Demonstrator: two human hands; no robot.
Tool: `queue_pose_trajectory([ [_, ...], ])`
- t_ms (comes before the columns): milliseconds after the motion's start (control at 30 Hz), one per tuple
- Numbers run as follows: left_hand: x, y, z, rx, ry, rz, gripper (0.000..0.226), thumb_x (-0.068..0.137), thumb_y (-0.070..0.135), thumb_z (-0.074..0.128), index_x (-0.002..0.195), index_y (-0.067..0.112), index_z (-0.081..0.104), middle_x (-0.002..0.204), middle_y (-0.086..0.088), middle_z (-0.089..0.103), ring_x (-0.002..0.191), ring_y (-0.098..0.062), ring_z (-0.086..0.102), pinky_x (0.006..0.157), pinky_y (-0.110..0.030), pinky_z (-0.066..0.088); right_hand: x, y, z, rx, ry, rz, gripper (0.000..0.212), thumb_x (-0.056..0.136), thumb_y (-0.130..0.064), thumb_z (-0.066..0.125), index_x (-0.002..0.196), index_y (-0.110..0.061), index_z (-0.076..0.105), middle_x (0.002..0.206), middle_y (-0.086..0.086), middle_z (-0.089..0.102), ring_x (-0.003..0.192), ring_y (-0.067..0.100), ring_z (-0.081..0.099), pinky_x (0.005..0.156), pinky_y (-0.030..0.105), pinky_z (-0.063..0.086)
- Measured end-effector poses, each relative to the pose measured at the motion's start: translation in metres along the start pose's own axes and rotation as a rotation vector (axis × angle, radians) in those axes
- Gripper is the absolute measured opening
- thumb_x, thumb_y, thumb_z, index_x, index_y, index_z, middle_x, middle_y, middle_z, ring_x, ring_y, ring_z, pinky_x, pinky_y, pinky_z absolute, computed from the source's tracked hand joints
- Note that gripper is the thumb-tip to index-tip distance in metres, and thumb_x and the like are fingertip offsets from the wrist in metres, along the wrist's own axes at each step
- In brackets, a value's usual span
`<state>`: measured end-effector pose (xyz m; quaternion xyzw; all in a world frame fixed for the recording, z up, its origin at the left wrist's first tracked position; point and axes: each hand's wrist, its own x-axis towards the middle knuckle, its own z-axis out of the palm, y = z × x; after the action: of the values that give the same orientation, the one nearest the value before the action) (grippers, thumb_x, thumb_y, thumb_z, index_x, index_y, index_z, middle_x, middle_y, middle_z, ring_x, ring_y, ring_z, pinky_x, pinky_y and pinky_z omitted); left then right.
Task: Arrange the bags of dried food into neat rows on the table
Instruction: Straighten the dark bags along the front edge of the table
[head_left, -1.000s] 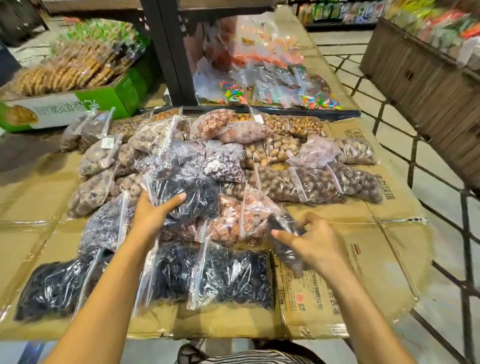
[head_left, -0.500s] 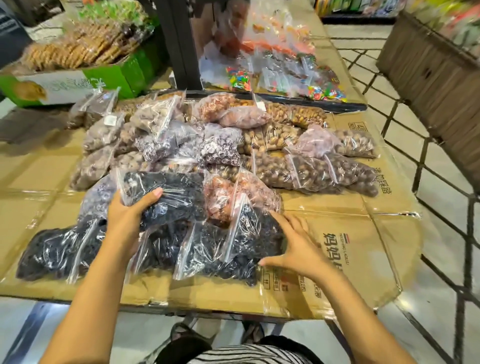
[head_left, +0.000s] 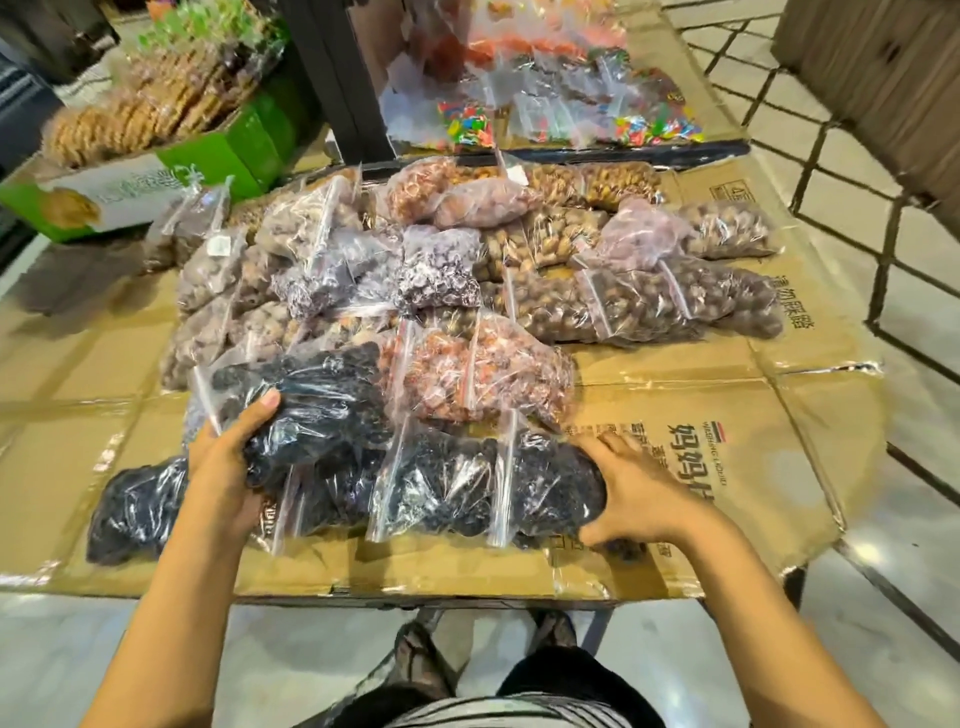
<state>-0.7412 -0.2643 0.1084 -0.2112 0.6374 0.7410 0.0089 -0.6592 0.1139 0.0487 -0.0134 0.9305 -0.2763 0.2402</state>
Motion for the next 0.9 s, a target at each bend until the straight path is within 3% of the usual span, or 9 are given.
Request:
queue_pose_trajectory([
  [100,-0.003,0.001,0.002,0.017,-0.069,-0.033,0.105,0.036,0.045,0.093,0.124,-0.001,0.059,0.110,-0.015,0.069,0.088,-0.025,0.070,0.076,-0.034,0.060,-0.007,-0.005,0.004,-0.016,0.016,0.045,0.117,0.045,-0.058,0.081,0.142,-0.039,0.018,0.146,-0.003,0.029,0.134,0.022,0.021,0.108,0.048,0.030],
  [233,-0.001,0.004,-0.001,0.082,-0.133,0.019,0.085,0.054,0.033,0.087,0.124,-0.002,0.054,0.083,-0.001,0.076,0.070,-0.013,0.071,0.060,-0.027,0.059,-0.027,-0.026,0.002,0.086,0.085,0.133,0.138,0.027,-0.086,0.066,0.146,-0.038,0.015,0.155,-0.002,0.013,0.142,0.021,0.004,0.116,0.051,0.016],
  [300,0.006,0.009,-0.011,0.162,-0.118,0.035,0.109,0.038,0.042,0.093,0.129,0.001,0.049,0.106,-0.013,0.072,0.085,-0.024,0.070,0.078,-0.043,0.057,-0.034,-0.048,0.000,0.113,0.211,0.110,0.137,0.024,-0.095,0.054,0.145,-0.041,0.019,0.157,0.000,0.012,0.142,0.019,0.003,0.117,0.049,0.014],
  [400,0.020,0.018,-0.039,0.305,-0.040,0.081,0.123,0.035,0.055,0.093,0.139,0.016,0.041,0.133,-0.024,0.054,0.115,-0.047,0.056,0.097,-0.067,0.040,-0.037,-0.090,0.007,0.130,0.323,0.041,0.115,0.044,-0.082,0.064,0.144,-0.040,0.025,0.156,-0.003,0.013,0.142,0.016,0.005,0.116,0.045,0.015],
  [467,0.024,0.025,-0.065,0.338,-0.009,0.080,0.113,0.034,0.060,0.092,0.131,0.019,0.051,0.125,-0.013,0.064,0.109,-0.038,0.063,0.092,-0.056,0.050,-0.032,-0.116,0.019,0.121,0.401,0.039,0.113,0.047,-0.082,0.062,0.144,-0.033,0.029,0.154,-0.002,0.018,0.141,0.016,0.008,0.115,0.042,0.017],
  [567,0.030,0.039,-0.111,0.275,0.031,0.148,0.061,0.054,0.039,0.092,0.104,0.021,0.062,0.098,0.000,0.071,0.088,-0.019,0.069,0.073,-0.030,0.057,-0.012,-0.155,0.043,-0.028,0.471,0.034,0.120,0.044,-0.096,0.041,0.140,-0.025,0.035,0.147,0.006,0.031,0.138,0.024,0.018,0.114,0.044,0.022],
  [700,0.047,0.050,-0.171,0.224,0.143,0.193,0.061,0.048,0.039,0.092,0.098,0.018,0.065,0.095,-0.002,0.073,0.088,-0.020,0.070,0.084,-0.045,0.057,0.020,-0.228,0.075,-0.061,0.387,-0.082,0.114,0.051,-0.090,0.046,0.143,-0.025,0.030,0.147,0.005,0.030,0.138,0.024,0.017,0.113,0.047,0.022],
  [767,0.056,0.055,-0.197,0.240,0.224,0.217,0.062,0.046,0.040,0.092,0.096,0.018,0.065,0.094,-0.001,0.072,0.085,-0.018,0.069,0.085,-0.046,0.057,0.039,-0.261,0.093,-0.107,0.298,-0.104,0.110,0.058,-0.084,0.055,0.146,-0.025,0.025,0.149,0.005,0.026,0.139,0.025,0.015,0.114,0.046,0.020],
  [900,0.079,0.065,-0.242,0.318,0.343,0.292,0.064,0.043,0.051,0.091,0.093,0.022,0.063,0.097,0.001,0.071,0.089,-0.017,0.070,0.084,-0.045,0.057,0.074,-0.303,0.120,-0.091,0.254,-0.074,0.116,0.056,-0.088,0.048,0.148,-0.025,0.017,0.152,0.011,0.024,0.140,0.030,0.015,0.112,0.052,0.024],
])
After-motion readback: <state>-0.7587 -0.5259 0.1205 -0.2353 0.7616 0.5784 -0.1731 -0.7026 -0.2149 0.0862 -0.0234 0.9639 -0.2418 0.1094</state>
